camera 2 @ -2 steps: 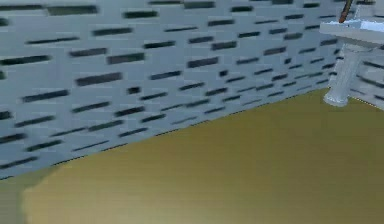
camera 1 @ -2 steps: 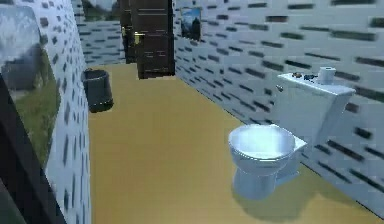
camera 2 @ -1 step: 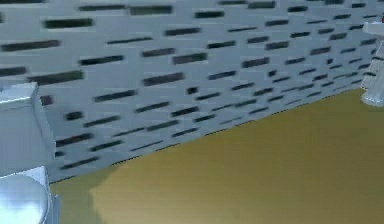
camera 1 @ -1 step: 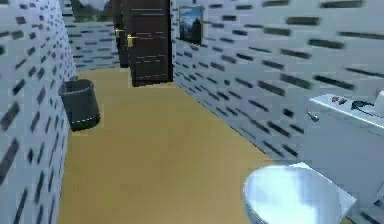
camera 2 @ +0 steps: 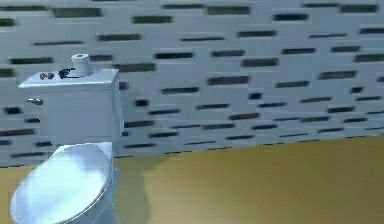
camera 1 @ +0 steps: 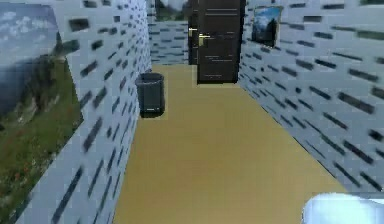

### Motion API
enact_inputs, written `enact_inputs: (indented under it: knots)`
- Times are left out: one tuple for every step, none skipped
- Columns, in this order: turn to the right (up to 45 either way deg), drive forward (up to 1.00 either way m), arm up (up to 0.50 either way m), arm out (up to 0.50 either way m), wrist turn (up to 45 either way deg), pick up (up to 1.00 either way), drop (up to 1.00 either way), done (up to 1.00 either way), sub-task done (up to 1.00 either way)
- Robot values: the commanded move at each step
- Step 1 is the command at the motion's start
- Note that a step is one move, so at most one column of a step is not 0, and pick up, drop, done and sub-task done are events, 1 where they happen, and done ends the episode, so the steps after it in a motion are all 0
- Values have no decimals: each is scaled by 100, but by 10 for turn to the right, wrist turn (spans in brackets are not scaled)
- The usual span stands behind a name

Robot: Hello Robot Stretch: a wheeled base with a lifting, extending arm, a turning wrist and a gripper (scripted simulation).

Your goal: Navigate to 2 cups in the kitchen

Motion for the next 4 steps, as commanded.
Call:
enact_inputs:
  knots:
    - [0,100,0,0,0,0,0,0,0]
    - [0,100,0,0,0,0,0,0,0]
    - [0,75,0,0,0,0,0,0,0]
    - [-120,0,0,0,0,0,0,0,0]
